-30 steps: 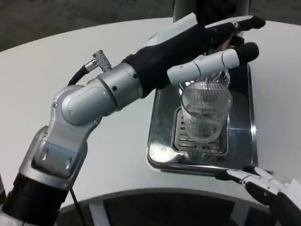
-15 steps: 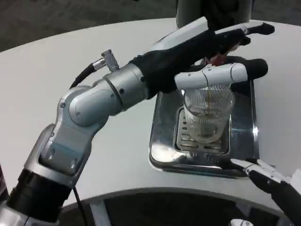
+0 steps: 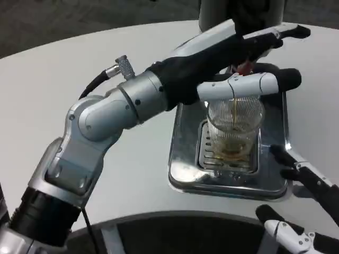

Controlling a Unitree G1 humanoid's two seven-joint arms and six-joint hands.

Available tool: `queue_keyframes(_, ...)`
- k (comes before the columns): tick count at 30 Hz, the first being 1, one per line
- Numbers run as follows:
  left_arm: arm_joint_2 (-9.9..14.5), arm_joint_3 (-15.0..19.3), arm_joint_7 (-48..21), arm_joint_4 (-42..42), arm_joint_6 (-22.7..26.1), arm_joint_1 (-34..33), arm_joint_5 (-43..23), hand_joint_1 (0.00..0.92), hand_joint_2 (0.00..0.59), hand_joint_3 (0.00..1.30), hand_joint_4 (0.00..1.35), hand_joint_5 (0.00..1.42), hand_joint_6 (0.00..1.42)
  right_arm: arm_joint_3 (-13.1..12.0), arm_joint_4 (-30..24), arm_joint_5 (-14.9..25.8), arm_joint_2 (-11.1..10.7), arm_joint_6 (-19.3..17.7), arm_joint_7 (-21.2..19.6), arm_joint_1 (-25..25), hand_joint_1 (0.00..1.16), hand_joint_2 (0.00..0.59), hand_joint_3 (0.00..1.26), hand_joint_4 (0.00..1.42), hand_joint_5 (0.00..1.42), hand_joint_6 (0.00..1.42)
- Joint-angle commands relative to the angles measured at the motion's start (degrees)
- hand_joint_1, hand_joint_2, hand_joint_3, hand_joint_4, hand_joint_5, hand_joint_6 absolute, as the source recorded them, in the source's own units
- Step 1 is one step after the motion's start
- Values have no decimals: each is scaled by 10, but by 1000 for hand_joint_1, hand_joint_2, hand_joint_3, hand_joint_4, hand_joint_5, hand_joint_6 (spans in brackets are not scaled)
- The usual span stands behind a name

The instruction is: Grasp the cup under the faucet to collect the drink, then remove the cup.

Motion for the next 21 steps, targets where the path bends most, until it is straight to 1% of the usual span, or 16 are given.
queue_keyframes(1,15,-16,-15,22,9,11,25,0,74,109,0,60,90,25,25,-8,22,-3,-39,-13,627,318,38,76,157,231)
queue_keyframes(6,17,-16,-15,26,4,7,26,0,75,108,0,60,90,55,49,-41,41,-16,-90,-24,669,283,1,67,150,231)
queue_keyframes(8,18,-16,-15,28,2,6,25,0,75,108,0,60,90,66,60,-52,49,-19,-110,-31,686,278,0,66,148,223)
queue_keyframes(12,19,-15,-15,33,-2,3,25,0,77,108,0,60,90,80,89,-71,62,-35,-151,-51,702,276,0,59,140,203)
queue_keyframes(13,20,-15,-15,34,-3,2,25,0,78,110,0,60,90,83,96,-73,65,-39,-160,-57,709,270,0,57,127,177)
queue_keyframes(19,21,-15,-14,42,-9,-2,24,0,79,116,0,60,90,84,156,-60,68,-63,-190,-105,714,266,0,58,123,165)
queue_keyframes(21,22,-15,-15,45,-12,-3,23,0,79,117,0,60,90,79,183,-47,67,-76,-196,-125,713,265,0,61,123,163)
